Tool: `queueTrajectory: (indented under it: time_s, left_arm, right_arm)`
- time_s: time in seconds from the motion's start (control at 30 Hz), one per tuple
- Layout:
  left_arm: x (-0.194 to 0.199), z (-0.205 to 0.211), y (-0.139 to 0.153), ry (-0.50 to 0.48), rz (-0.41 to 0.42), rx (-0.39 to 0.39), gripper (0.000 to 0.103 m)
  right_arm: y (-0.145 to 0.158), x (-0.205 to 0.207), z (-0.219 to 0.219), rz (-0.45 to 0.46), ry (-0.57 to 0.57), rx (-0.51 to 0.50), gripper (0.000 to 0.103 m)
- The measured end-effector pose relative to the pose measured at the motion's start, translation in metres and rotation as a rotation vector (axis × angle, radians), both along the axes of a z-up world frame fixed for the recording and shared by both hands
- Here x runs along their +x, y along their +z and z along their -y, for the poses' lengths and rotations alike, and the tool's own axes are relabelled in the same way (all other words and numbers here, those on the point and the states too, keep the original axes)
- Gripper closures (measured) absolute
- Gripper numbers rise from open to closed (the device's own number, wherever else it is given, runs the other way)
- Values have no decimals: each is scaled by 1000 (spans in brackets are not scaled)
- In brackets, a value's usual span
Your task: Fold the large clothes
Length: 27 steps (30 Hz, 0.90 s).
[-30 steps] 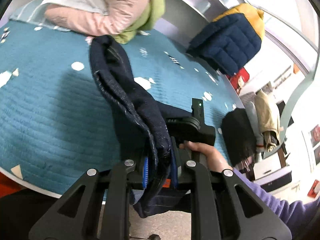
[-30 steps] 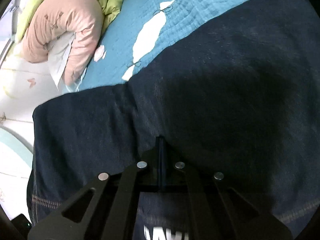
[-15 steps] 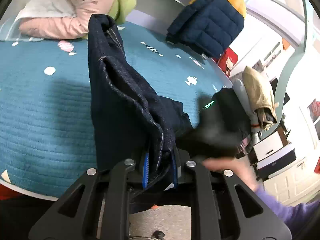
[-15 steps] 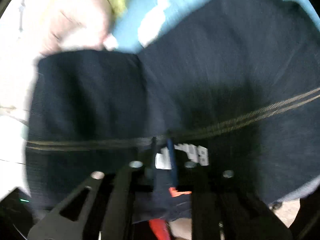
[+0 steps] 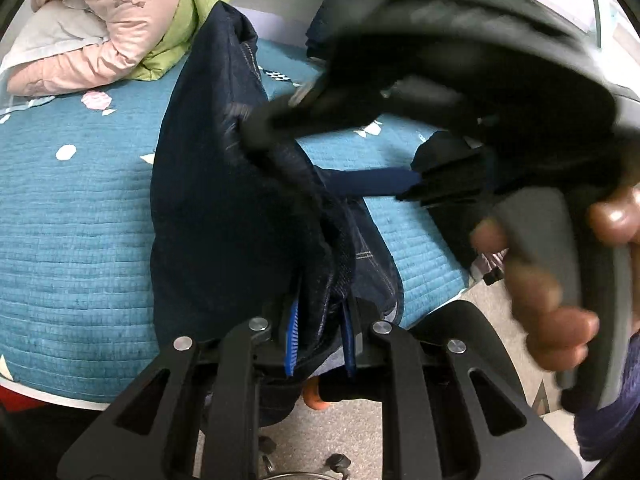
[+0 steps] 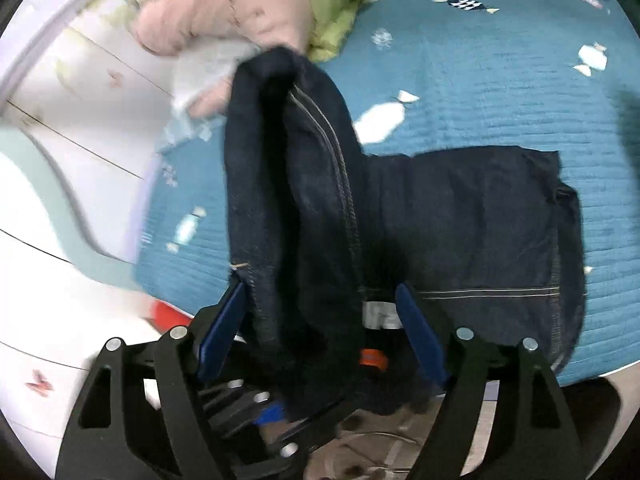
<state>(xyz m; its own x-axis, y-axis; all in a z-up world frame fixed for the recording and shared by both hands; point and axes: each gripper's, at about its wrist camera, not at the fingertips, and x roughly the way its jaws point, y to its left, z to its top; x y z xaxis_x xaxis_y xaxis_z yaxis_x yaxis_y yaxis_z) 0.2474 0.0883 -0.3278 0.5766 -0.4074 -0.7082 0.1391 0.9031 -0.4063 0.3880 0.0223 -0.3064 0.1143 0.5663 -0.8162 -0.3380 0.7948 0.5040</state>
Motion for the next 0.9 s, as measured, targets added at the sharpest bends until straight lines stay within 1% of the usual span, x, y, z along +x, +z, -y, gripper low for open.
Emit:
queueTrajectory:
  time_s: [0.03, 0.07, 0.1, 0.13, 0.23, 0.33, 0.4, 0.43, 0.5, 0.53, 0.57, 0.6, 0.63, 0.67, 0.7, 0.73, 0.77, 0.83, 0.87, 0.9]
  left_arm:
    - [1, 2, -1, -5, -3, 4, 86]
    - [1, 1, -2, -10, -3, 8, 86]
    - [2, 4, -4, -15, -3, 17, 86]
    - [3, 6, -6, -20, -6, 23, 86]
    - [7, 10, -10, -39, -14, 30, 86]
    - [11, 15, -13, -52, -9, 51, 86]
    - [14, 17, -16, -62, -16, 51, 86]
    - [16, 19, -17, -68, -18, 57, 86]
    - [17, 24, -19, -79, -21, 71, 86]
    - [17, 28, -20, -82, -24, 81, 86]
    - [19, 29, -22, -85, -23, 90, 86]
    - [19, 31, -22, -88, -23, 99, 85]
    - [20, 33, -23, -90, -25, 104, 85]
    - [20, 35, -23, -89, -26, 114, 84]
    - [21, 36, -24, -96, -27, 108, 82]
    - [22, 37, -25, -106, -34, 82, 81]
    - [23, 39, -26, -114, -40, 62, 79]
    - [24, 47, -26, -137, -42, 37, 65]
    - [23, 52, -23, -145, -28, 29, 42]
    - [21, 55, -20, -150, -10, 18, 30]
  right_arm:
    - [-6, -1, 3, -20, 6, 7, 30]
    - [-14, -1, 3, -58, 21, 29, 30]
    - [-20, -1, 3, -72, 30, 22, 30]
    - [-22, -3, 3, -76, 35, 12, 30]
    - [-23, -2, 14, -88, 43, 27, 30]
    - [-19, 1, 32, -127, 16, 93, 30]
    - [-18, 0, 39, -145, 29, 142, 30]
    - [-18, 3, 34, -150, 27, 138, 29]
    - [-22, 4, 30, -145, 34, 91, 29]
    - [-28, 4, 26, -158, 42, 85, 28]
    - [-32, 4, 23, -155, 48, 72, 30]
    - [-34, 3, 22, -126, 47, 55, 35]
    - [-35, 2, 24, -104, 39, 45, 58]
    - [-36, 1, 28, -80, 18, 22, 73]
    - [-38, 1, 37, -69, -1, 27, 77]
    - [-40, 1, 43, -70, -13, 35, 82]
    - [-42, 1, 52, -64, -37, 34, 84]
    - [-44, 2, 65, -40, -70, 6, 87]
    - [-45, 3, 73, -32, -95, -8, 88]
    - [-47, 6, 84, -22, -119, -22, 88]
